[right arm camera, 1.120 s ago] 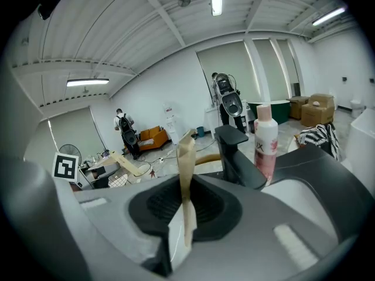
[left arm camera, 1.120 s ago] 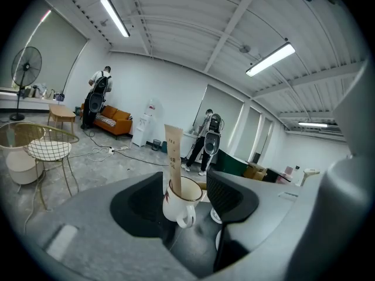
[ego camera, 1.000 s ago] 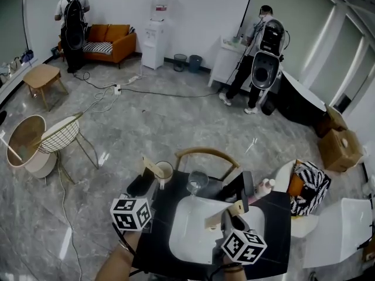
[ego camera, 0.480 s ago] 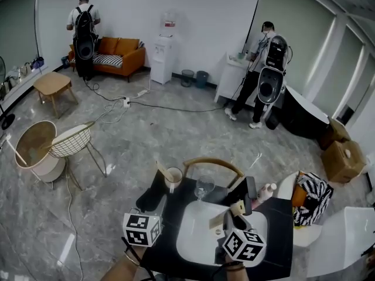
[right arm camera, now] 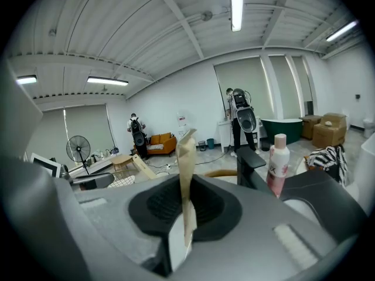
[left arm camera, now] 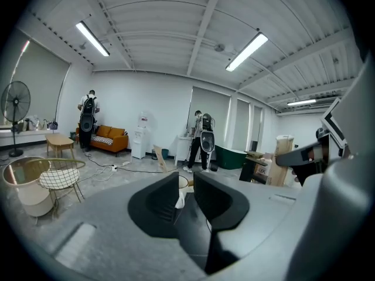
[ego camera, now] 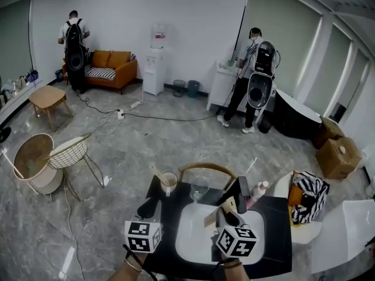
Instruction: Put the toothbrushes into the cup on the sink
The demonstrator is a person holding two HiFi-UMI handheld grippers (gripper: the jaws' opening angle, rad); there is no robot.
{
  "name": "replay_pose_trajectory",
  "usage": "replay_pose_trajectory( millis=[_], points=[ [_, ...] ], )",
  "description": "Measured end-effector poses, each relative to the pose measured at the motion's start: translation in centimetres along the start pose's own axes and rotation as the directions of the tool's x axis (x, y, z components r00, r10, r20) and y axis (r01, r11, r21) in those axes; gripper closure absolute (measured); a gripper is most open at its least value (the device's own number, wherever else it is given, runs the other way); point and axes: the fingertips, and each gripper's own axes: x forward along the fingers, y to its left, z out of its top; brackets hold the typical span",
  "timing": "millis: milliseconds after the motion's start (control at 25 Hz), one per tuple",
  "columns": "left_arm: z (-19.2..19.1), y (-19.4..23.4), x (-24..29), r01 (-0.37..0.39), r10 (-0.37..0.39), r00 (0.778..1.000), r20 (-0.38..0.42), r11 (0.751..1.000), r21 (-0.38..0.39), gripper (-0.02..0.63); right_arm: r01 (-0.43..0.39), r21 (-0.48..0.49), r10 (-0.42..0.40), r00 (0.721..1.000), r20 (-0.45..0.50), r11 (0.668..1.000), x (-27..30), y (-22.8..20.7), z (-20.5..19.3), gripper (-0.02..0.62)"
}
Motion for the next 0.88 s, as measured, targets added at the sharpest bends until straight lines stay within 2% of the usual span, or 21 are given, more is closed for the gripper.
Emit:
replay_pose_trajectory(
  millis=[280,880],
  points=[
    [0.0,-0.3,-0.6,-0.003,0.003,1.0,0.001,1.0,0.011,0.588,0.005,-0.019,-0.005,1.0,0.015,1.0,-1.0,0.4,0.2,0.56],
    [-0.4,-0.2,0.0,0.0,0.0,1.0,-0.021,1.0,0.012,0.598,-0.001,-0.009,0.001,1.0,0.018,1.0,0.1,0.4,0.7,0.56]
  ],
)
